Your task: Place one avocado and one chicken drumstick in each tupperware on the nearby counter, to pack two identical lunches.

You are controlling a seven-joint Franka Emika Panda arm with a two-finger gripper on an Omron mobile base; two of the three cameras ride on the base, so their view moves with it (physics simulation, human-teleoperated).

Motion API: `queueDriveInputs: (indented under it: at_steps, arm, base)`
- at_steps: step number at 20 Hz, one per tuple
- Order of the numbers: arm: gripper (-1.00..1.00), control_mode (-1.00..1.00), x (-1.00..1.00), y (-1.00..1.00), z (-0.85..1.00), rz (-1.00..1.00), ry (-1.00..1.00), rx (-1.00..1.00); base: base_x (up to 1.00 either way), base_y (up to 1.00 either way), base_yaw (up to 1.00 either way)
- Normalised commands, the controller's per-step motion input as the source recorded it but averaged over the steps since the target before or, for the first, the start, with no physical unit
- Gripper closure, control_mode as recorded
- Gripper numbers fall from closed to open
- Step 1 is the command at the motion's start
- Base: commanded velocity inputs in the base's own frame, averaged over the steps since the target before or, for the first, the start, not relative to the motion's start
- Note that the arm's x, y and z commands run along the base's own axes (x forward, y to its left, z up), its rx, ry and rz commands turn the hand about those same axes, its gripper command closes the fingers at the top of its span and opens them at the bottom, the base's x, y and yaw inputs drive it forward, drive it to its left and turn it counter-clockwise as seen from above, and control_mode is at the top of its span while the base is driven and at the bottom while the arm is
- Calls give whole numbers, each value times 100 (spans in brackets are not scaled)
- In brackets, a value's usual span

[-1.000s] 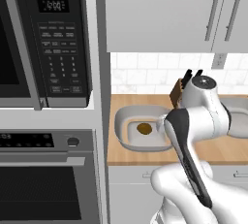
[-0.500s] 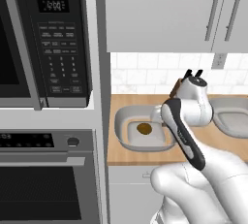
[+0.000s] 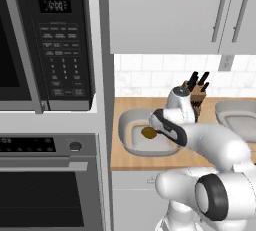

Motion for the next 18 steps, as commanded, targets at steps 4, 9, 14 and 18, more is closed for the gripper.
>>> queueDriveInputs:
  at_steps: [4, 9, 14, 18]
  arm:
    - [100, -100, 94, -24, -56, 0, 4, -3]
    - [-100, -100, 28, 0, -15, 0, 4, 0]
    - [-100, -100, 0, 0, 7, 0, 0, 0]
    - [-100, -100, -19, 0, 32, 0, -1, 0]
  base:
    - [0, 0, 0]
    - [0, 0, 0]
    - [0, 0, 0]
    - [0, 0, 0]
